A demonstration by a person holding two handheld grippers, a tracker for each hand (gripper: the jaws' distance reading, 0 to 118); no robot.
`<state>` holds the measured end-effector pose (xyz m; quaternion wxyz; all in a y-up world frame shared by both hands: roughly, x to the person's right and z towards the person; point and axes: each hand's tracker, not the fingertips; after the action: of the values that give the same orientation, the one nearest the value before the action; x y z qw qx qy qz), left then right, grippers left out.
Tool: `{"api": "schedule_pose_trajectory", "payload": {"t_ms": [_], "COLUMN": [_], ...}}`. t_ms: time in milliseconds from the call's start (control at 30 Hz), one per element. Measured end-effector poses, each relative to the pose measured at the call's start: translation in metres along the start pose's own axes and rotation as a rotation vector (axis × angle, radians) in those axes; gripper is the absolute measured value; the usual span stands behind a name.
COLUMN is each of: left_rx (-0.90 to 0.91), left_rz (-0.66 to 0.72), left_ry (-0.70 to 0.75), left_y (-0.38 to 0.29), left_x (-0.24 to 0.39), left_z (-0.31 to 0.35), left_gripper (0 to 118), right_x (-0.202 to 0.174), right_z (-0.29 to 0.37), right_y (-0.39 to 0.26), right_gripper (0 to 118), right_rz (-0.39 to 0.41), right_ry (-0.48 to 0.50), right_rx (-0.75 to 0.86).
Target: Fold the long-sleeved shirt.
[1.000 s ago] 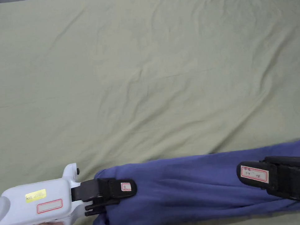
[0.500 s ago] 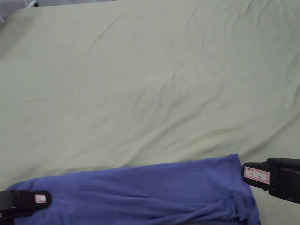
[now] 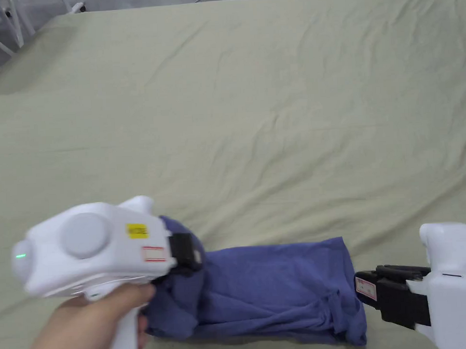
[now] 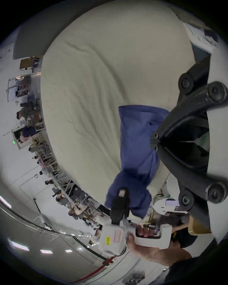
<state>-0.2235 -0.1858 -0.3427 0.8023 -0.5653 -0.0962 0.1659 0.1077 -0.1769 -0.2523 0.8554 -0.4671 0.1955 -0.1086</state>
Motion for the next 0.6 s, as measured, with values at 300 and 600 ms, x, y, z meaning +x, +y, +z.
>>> {"api": "schedule_pose_trajectory", "payload": {"t_ms": [300, 600], "left_rx": [-0.107, -0.081], "left_rz": [0.018, -0.012], "left_ry": [0.061, -0.006], "left_y": [-0.004, -0.019], "left_x": [0.079, 0.114], "left_z": [-0.112, -0.125], "left_gripper": [17, 65], "right_x": [0.044, 0.06], "right_z": [0.037, 0.041], "right_y": [-0.015, -0.024], "right_gripper": [0, 0], "right_rz": [-0.076, -0.115], "right_ry": [-0.044, -0.039], "right_rx": [0.031, 0.029]}}
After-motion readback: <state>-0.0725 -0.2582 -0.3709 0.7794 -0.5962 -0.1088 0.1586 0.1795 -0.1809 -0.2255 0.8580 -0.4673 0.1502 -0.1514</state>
